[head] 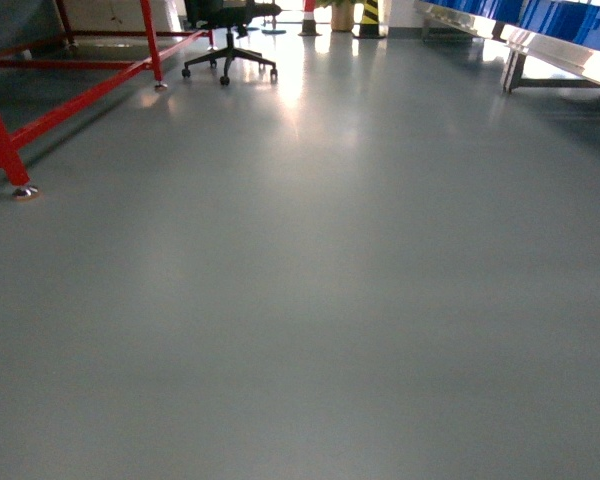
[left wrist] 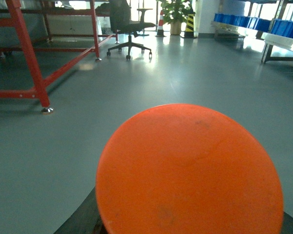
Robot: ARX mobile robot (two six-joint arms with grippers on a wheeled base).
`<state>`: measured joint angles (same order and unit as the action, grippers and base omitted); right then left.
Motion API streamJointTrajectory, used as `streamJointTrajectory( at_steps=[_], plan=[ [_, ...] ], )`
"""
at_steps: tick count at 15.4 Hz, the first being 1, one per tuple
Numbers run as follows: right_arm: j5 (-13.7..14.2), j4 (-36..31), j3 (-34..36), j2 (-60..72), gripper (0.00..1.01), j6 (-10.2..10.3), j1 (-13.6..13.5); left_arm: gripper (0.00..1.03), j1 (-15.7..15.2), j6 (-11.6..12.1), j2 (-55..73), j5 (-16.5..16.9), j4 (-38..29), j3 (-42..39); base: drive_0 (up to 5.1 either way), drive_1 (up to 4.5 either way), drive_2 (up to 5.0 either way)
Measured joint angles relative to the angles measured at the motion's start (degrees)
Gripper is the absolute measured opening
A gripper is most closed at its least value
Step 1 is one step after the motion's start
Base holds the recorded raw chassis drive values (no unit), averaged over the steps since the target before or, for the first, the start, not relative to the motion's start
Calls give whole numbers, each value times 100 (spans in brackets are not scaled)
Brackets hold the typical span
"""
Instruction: Pick capacitor and pack into box
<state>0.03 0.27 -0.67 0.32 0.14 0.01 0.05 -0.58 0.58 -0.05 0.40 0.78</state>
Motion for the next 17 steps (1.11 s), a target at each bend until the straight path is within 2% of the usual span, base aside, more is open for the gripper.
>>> streamJointTrajectory(
  at_steps=[17],
  plan=[
    [-2, -4, 0, 0, 98, 0, 0, 44, 0, 0, 0, 2, -2, 0, -495, 250, 250]
  ],
)
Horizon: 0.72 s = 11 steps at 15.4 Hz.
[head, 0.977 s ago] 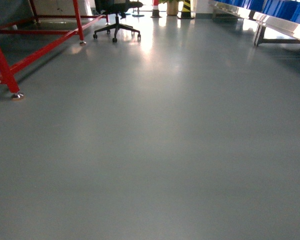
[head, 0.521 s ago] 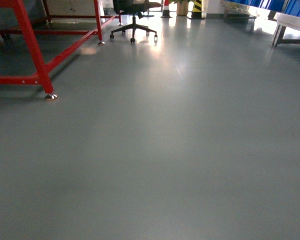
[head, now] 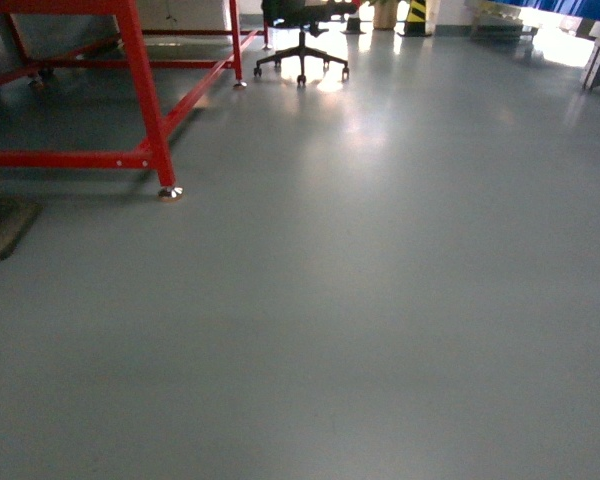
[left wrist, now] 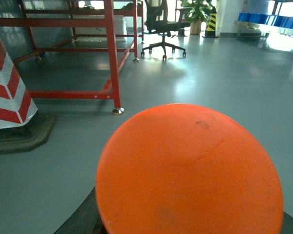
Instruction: Pick capacitor and pack into box
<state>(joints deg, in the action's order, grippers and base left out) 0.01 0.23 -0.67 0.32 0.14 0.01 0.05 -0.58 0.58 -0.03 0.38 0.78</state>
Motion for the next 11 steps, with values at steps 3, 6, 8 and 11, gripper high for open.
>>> streamJointTrajectory(
  at_steps=[3, 6, 8, 11],
  plan=[
    [-2, 4, 0, 0, 98, 0, 0, 44, 0, 0, 0, 2, 2, 0, -497, 248, 248],
    [0, 13, 0, -2, 98, 0, 0, 44, 0, 0, 0, -11, 7, 0, -497, 248, 248],
    [2, 9, 0, 0, 98, 0, 0, 44, 0, 0, 0, 2, -17, 0, -497, 248, 248],
    [2, 2, 0, 0, 98, 0, 0, 44, 0, 0, 0, 2, -13, 0, -495, 250, 250]
  ],
)
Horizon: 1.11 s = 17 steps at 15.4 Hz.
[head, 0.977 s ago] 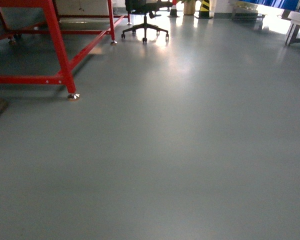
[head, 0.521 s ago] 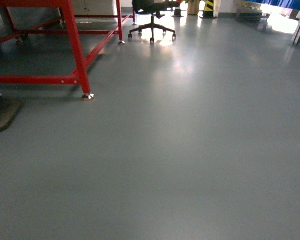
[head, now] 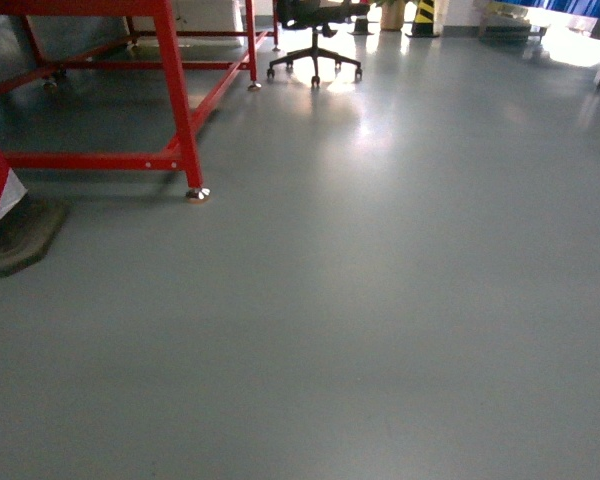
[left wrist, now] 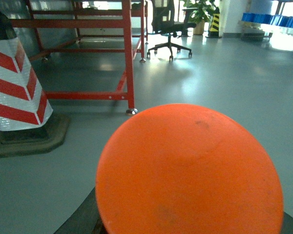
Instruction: Pick capacitor and pack into box
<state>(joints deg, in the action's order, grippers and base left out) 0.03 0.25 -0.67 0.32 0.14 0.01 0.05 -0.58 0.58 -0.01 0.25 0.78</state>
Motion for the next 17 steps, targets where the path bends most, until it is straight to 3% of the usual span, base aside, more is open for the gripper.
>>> streamJointTrajectory(
  at_steps=[17],
  plan=[
    [-2, -11, 0, 0, 98, 0, 0, 44, 0, 0, 0, 4, 7, 0, -502, 244, 244]
  ],
)
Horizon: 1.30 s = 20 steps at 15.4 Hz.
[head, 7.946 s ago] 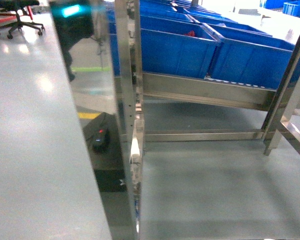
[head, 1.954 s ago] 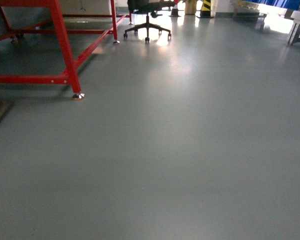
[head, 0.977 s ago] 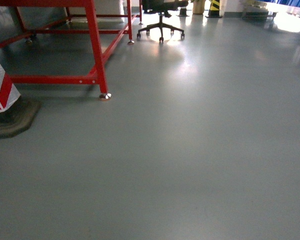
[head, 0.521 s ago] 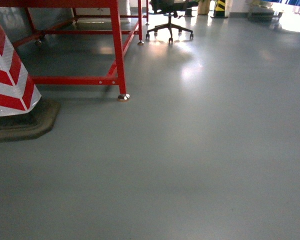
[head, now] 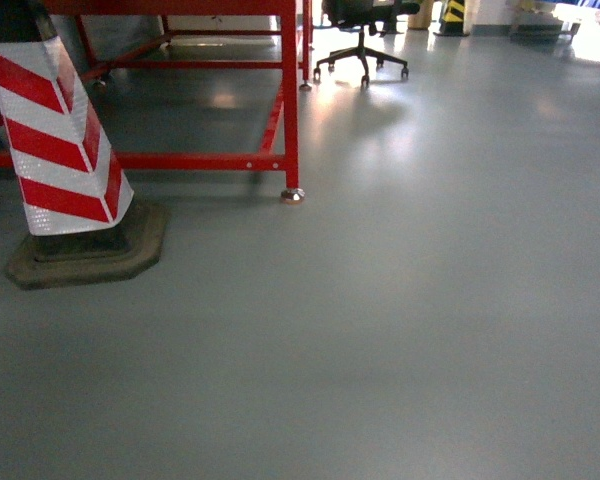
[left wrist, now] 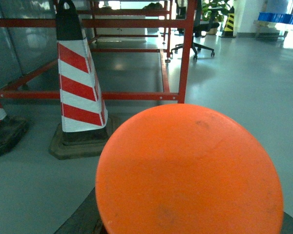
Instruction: Pick capacitor and pack into box
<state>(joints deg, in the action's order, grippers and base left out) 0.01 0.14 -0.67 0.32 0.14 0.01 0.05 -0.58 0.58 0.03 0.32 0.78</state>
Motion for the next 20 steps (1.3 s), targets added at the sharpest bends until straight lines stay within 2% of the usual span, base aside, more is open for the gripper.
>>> streamJointTrajectory(
  at_steps=[20],
  plan=[
    [2, 7, 0, 0, 98, 0, 0, 44, 0, 0, 0, -2, -2, 0, -498, 247, 247]
  ],
)
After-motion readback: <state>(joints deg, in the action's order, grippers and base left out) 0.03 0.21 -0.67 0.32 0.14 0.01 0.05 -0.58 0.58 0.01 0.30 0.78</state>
